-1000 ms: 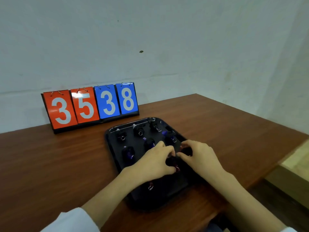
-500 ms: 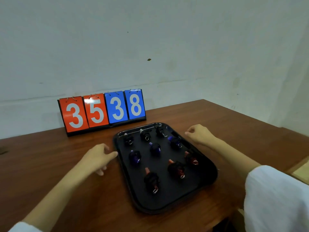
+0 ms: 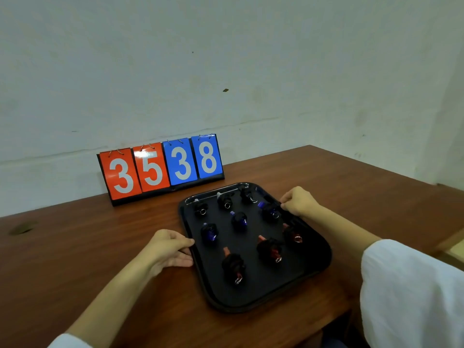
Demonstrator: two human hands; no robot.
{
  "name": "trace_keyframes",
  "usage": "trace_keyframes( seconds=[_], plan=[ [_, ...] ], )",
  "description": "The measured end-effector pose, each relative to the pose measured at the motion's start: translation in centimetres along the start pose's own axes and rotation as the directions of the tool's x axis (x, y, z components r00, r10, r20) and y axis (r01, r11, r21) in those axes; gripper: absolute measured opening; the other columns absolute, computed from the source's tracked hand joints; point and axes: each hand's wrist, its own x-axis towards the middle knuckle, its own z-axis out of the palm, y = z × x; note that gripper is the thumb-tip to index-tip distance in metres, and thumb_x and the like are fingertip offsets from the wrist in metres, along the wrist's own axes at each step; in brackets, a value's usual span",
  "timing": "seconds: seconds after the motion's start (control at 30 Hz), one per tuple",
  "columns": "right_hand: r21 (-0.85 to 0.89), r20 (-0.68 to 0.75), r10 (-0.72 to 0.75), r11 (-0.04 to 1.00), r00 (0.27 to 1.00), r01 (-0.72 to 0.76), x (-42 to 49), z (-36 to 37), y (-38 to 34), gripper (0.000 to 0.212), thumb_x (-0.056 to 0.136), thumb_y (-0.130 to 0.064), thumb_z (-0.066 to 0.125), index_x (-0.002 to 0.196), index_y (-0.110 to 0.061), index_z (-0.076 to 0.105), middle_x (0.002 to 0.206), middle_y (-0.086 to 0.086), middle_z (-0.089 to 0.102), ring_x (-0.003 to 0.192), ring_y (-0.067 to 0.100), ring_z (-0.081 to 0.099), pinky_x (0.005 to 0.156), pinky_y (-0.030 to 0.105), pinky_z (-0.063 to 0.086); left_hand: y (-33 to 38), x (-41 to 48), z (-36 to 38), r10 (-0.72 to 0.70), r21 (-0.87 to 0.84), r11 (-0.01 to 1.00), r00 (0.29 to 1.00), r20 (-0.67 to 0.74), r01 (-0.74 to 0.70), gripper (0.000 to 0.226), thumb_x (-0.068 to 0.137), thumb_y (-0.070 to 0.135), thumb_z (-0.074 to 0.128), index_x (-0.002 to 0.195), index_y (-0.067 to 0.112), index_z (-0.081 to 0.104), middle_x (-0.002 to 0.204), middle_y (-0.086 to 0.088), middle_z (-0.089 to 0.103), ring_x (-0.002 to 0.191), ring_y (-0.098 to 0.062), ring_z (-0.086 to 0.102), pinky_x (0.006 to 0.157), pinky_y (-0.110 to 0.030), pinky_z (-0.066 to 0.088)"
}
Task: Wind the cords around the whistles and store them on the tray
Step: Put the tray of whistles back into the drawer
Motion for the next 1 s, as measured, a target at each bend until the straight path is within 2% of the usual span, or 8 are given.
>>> trace_keyframes(
  seconds=[0.2,0.33,0.43,0.57,0.8,0.9,0.93,1.0],
  plan=[
    [-0.026,-0.011,0.005,1.0,1.0,-0.005,-2.3,-2.2,1.5,0.017,0.086,-0.006,0.06,0.098,-0.008,0.072,0.1,0.011,0.069,0.093,0.024,0.064,0.083,0.033,0.051,0.0,-1.7,1.7,0.002,0.026,1.0,0.999,0.051,-0.003,0.01,0.087,0.003,0.062,0.088,-0.007,0.061,0.08,-0.022,0.064,0.057,-0.024,0.066,0.048,-0.026,0.054],
    [-0.043,-0.068,-0.001,0.999,0.998,-0.002,-5.1,-4.8,3.2,0.017,0.084,-0.006,0.06,0.095,-0.009,0.073,0.098,0.009,0.07,0.086,0.021,0.062,0.079,0.03,0.05,0.8,-3.8,3.6,0.053,0.013,0.998,0.996,0.076,-0.054,0.009,0.087,0.002,0.061,0.082,-0.006,0.06,0.071,-0.019,0.062,0.047,-0.019,0.063,0.045,-0.025,0.053],
    [-0.053,-0.118,0.004,0.999,0.993,-0.01,-7.8,-6.9,4.9,0.018,0.084,-0.006,0.061,0.097,-0.007,0.073,0.1,0.009,0.069,0.084,0.02,0.061,0.079,0.031,0.051,1.6,-5.8,5.5,0.095,0.012,0.995,0.989,0.111,-0.097,0.009,0.088,0.001,0.06,0.085,-0.007,0.059,0.072,-0.02,0.06,0.045,-0.019,0.061,0.043,-0.025,0.053],
    [-0.078,-0.169,0.018,0.996,0.986,-0.031,-12.6,-10.2,7.9,0.019,0.086,-0.005,0.059,0.099,-0.006,0.072,0.098,0.01,0.07,0.079,0.017,0.059,0.069,0.026,0.045,1.3,-8.4,9.0,0.116,0.007,0.993,0.974,0.193,-0.12,0.01,0.088,0.001,0.06,0.092,-0.008,0.058,0.07,-0.019,0.061,0.047,-0.021,0.063,0.044,-0.026,0.053],
    [-0.047,-0.305,0.174,0.979,0.936,-0.197,-21.4,-16.8,15.8,0.02,0.083,-0.01,0.063,0.1,-0.011,0.073,0.098,0.004,0.07,0.09,0.02,0.063,0.081,0.029,0.051,0.1,-12.7,18.4,0.133,-0.036,0.991,0.925,0.356,-0.128,0.01,0.089,0.0,0.058,0.08,-0.005,0.055,0.063,-0.019,0.058,0.04,-0.021,0.062,0.042,-0.027,0.053],
    [-0.025,-0.333,0.247,0.962,0.91,-0.271,-24.8,-18.9,19.3,0.016,0.084,-0.008,0.063,0.096,-0.012,0.073,0.09,0.001,0.067,0.082,0.016,0.06,0.065,0.023,0.048,0.3,-14.7,22.1,0.148,-0.047,0.989,0.89,0.43,-0.142,0.011,0.089,-0.001,0.058,0.079,-0.004,0.054,0.064,-0.02,0.058,0.039,-0.021,0.061,0.041,-0.026,0.053],
    [-0.018,-0.348,0.271,0.955,0.898,-0.295,-26.0,-19.6,20.5,0.015,0.084,-0.009,0.063,0.093,-0.014,0.074,0.085,-0.001,0.067,0.08,0.015,0.06,0.066,0.024,0.05,0.4,-15.3,23.4,0.154,-0.053,0.988,0.876,0.458,-0.146,0.011,0.089,-0.001,0.058,0.079,-0.004,0.054,0.064,-0.021,0.059,0.039,-0.021,0.061,0.041,-0.027,0.054],
    [-0.008,-0.378,0.303,0.944,0.875,-0.331,-28.1,-20.7,22.5,0.016,0.084,-0.009,0.062,0.092,-0.016,0.074,0.082,-0.001,0.067,0.083,0.017,0.062,0.075,0.029,0.053,0.4,-16.3,25.6,0.162,-0.057,0.986,0.852,0.498,-0.155,0.011,0.089,-0.001,0.058,0.079,-0.004,0.054,0.058,-0.019,0.061,0.04,-0.022,0.062,0.042,-0.027,0.054]
  ],
)
